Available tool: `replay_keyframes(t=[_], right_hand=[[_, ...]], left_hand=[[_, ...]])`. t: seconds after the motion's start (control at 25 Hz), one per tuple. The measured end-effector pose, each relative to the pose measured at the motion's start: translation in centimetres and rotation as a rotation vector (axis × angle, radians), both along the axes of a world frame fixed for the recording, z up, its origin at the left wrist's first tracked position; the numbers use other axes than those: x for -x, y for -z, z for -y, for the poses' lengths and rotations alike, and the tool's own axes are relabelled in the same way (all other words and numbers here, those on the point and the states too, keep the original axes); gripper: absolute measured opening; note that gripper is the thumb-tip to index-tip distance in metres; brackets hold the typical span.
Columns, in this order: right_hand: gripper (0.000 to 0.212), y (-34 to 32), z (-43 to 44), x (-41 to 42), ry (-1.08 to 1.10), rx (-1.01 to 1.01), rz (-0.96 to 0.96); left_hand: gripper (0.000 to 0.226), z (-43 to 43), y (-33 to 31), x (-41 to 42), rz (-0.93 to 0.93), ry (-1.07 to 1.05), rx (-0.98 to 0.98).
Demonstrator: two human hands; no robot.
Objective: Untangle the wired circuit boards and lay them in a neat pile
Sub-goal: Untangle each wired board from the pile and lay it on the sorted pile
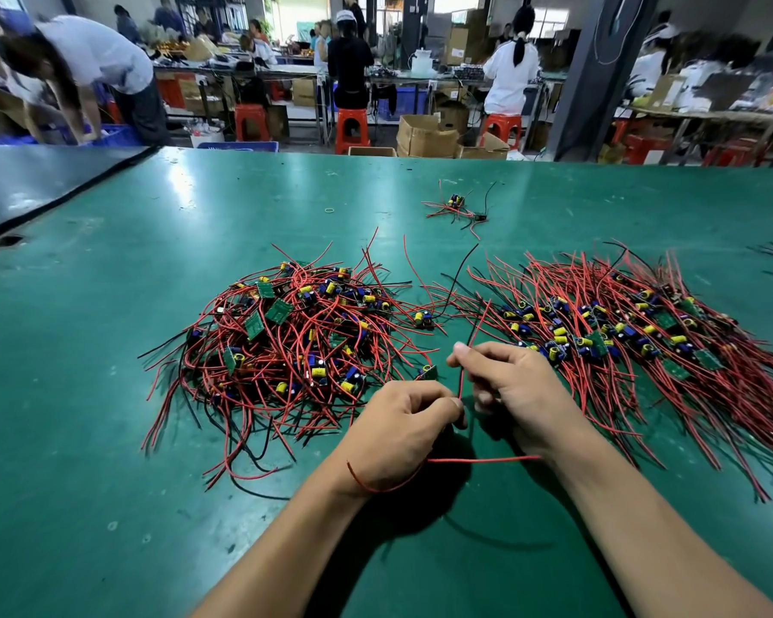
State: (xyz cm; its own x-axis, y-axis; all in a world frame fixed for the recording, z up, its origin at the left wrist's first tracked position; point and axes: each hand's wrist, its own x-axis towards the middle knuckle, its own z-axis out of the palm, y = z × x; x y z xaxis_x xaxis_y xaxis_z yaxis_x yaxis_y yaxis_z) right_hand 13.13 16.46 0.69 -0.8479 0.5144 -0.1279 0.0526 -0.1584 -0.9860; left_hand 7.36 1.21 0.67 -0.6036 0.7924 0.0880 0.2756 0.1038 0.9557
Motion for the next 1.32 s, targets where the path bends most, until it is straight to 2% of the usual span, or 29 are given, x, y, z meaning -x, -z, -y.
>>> replay_keyframes(t=[0.16,0.36,0.56,0.64,0.72,0.84,1.0,1.08,1.2,1.28,1.32], right_hand=[[0.023,-0.5,-0.5,0.5,0.121,0.183,-0.052],[0.025,-1.4,-1.0,0.5,0.048,0.676,-0.084],[0.025,-1.7,-1.4,0.3,0.082,0.733,-0.112],[0.025,-1.7,-1.6,0.2,0.069,0.813,-0.115],[0.032,-1.7,-1.5,0.1,0.045,0.877,-0.109],[0.041,-1.6,-1.5,0.2,0.052,0.863,-0.105],[0.028,-1.5,-1.9,-0.1,-0.015,0.977,-0.147],[0.027,-1.3,-1.6,0.0,-0.003,0.88,-0.136],[0.044,-0.8,-1.0,0.4,0.034,0.448,-0.076],[0.055,-0.5,-0.5,0.4,-0.043,0.272,-0.088],[0.054,-0.3,-0.2,0.3,-0.099,0.204,-0.083]], left_hand=[[0.026,0.1,-0.3,-0.2,0.044,0.032,0.002],[0.024,0.2,-0.6,0.0,0.109,0.037,-0.019],[0.024,0.2,-0.5,-0.3,0.113,0.04,-0.004],[0.024,0.2,-0.5,-0.3,0.116,0.042,0.0],[0.024,0.2,-0.5,-0.3,0.12,0.042,0.002],[0.025,0.3,-0.4,-0.3,0.121,0.035,0.014],[0.025,0.3,-0.3,-0.3,0.125,0.039,0.022],[0.025,0.3,-0.3,-0.4,0.119,0.022,0.02],[0.026,0.0,-0.1,-0.3,0.145,-0.052,-0.022],[0.028,-0.1,-0.1,-0.1,0.199,-0.108,-0.062],[0.028,-0.2,-0.1,0.0,0.224,-0.132,-0.079]])
